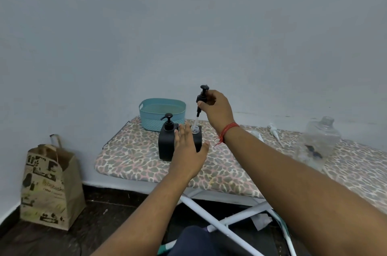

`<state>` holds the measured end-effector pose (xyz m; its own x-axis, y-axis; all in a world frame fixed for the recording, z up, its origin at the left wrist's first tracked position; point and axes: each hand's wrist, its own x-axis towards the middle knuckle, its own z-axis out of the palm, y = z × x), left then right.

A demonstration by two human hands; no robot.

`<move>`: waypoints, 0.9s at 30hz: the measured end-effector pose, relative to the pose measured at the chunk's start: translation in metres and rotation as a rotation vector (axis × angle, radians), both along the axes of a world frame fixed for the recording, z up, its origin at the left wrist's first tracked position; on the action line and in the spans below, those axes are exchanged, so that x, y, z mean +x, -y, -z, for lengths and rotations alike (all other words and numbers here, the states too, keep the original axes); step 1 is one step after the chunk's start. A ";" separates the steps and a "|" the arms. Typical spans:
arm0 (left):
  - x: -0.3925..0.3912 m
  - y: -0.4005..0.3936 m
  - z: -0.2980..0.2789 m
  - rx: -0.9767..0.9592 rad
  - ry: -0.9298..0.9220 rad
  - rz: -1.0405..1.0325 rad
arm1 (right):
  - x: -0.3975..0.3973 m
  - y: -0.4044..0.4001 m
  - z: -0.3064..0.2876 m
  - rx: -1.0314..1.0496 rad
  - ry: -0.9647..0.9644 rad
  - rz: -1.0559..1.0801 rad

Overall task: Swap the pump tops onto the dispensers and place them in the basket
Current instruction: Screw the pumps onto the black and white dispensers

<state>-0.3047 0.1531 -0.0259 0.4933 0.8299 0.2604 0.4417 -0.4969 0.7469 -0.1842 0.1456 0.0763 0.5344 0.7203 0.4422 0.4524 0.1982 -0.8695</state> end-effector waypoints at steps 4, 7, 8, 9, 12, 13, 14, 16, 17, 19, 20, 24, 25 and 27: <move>0.005 -0.004 0.005 0.053 -0.021 0.000 | 0.004 -0.009 0.000 0.024 0.048 0.028; 0.009 -0.007 0.009 0.033 0.004 0.008 | 0.003 -0.012 0.011 -0.035 0.094 0.009; 0.010 -0.007 0.011 0.026 0.018 0.007 | 0.002 -0.012 0.015 -0.056 0.102 0.003; 0.012 -0.008 0.012 0.022 0.032 0.001 | 0.001 -0.012 0.020 -0.074 0.113 0.002; 0.015 -0.011 0.017 0.016 0.074 -0.026 | 0.001 -0.013 0.036 -0.154 0.143 0.016; 0.016 -0.011 0.017 0.007 0.090 -0.027 | 0.001 -0.013 0.041 -0.181 0.153 0.018; 0.017 -0.012 0.018 0.002 0.110 -0.027 | 0.002 -0.013 0.046 -0.211 0.170 0.019; 0.019 -0.015 0.019 -0.002 0.130 -0.039 | 0.003 -0.013 0.056 -0.269 0.223 0.014; 0.019 -0.015 0.019 -0.003 0.123 -0.051 | 0.003 -0.013 0.059 -0.292 0.245 0.006; 0.021 -0.017 0.021 -0.001 0.106 -0.072 | 0.003 -0.013 0.066 -0.309 0.271 -0.006; 0.022 -0.019 0.022 0.005 0.099 -0.078 | 0.003 -0.013 0.069 -0.306 0.274 -0.005; 0.024 -0.020 0.031 0.139 0.025 -0.098 | 0.005 -0.011 0.074 -0.279 0.241 -0.003; 0.024 -0.020 0.033 0.170 0.001 -0.101 | 0.006 -0.011 0.074 -0.275 0.238 -0.008; 0.022 -0.020 0.035 0.220 -0.041 -0.112 | 0.006 -0.010 0.074 -0.264 0.241 -0.010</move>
